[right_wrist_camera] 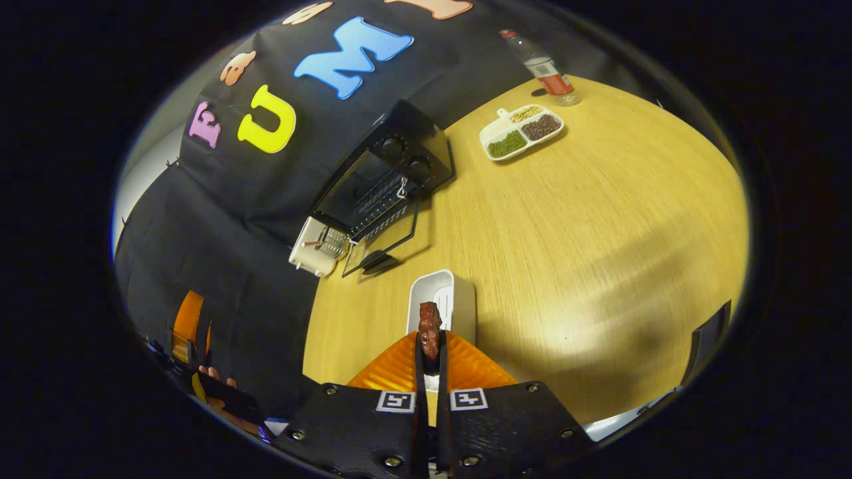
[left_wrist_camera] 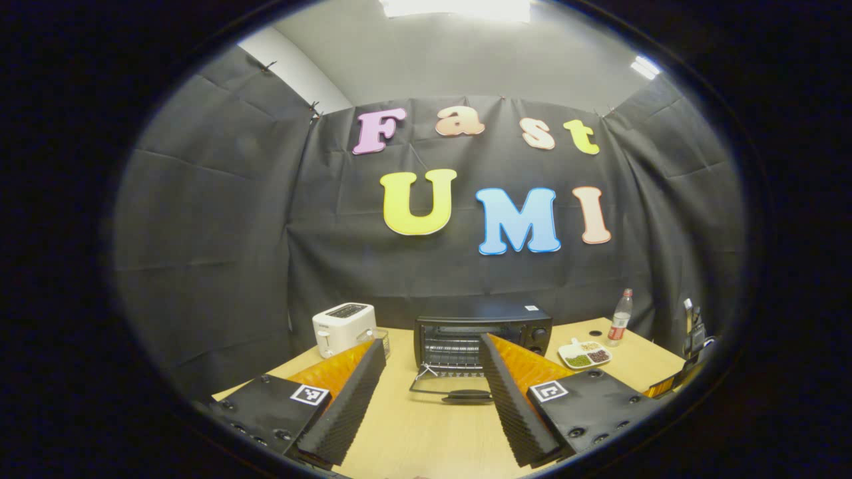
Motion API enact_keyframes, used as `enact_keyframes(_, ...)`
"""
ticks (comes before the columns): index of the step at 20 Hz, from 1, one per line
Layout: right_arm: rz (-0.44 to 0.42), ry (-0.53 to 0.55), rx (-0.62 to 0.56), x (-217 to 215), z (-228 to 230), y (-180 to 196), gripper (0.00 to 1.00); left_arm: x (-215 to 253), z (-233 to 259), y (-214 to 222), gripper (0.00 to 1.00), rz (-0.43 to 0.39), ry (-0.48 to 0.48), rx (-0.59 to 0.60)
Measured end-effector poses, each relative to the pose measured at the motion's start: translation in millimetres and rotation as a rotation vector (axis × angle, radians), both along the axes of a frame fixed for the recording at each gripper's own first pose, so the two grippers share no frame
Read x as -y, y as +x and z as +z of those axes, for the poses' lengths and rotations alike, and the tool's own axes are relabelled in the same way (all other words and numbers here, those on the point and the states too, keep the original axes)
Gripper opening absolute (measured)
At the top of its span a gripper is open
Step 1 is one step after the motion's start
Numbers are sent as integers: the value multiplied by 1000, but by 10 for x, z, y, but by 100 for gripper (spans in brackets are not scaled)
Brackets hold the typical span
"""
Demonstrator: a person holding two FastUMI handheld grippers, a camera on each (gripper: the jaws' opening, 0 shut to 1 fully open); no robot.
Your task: Open the electric oven with the left hand, put the food in, and close the electric oven.
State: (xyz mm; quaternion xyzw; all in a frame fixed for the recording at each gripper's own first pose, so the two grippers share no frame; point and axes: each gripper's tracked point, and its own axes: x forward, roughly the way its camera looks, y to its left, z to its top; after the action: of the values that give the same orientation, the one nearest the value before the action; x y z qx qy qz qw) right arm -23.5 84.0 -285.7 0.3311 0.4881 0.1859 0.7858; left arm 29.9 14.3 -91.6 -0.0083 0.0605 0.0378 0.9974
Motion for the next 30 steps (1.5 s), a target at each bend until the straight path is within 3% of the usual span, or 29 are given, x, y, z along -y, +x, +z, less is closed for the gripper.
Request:
enact_keyframes(3,-36,1,-22,-43,47,26,5,-42,-11,75,91,-11,-13,6)
enact_keyframes(4,-57,27,-16,-64,145,59,5,-61,-11,115,97,-16,-18,5)
enact_keyframes(5,-75,52,-5,-102,255,113,5,-71,-5,166,97,-24,-25,8)
enact_keyframes(10,-167,120,101,-357,742,477,5,-217,22,381,94,-66,-50,20)
enact_keyframes(14,-225,154,156,-622,955,800,5,-360,-1,542,97,-93,-51,19)
enact_keyframes(15,-236,160,163,-685,972,878,5,-414,-4,575,97,-99,-50,20)
enact_keyframes(16,-241,166,167,-760,981,940,5,-467,6,602,91,-104,-49,25)
enact_keyframes(17,-246,174,172,-826,989,1009,5,-518,-9,636,91,-107,-48,26)
enact_keyframes(18,-249,178,175,-879,996,1069,5,-566,-27,664,97,-110,-48,25)
enact_keyframes(23,-273,166,214,-1170,968,1387,5,-833,-123,775,91,-113,-59,16)
enact_keyframes(30,-300,138,257,-1602,824,1939,5,-1237,-290,946,97,-99,-55,-3)
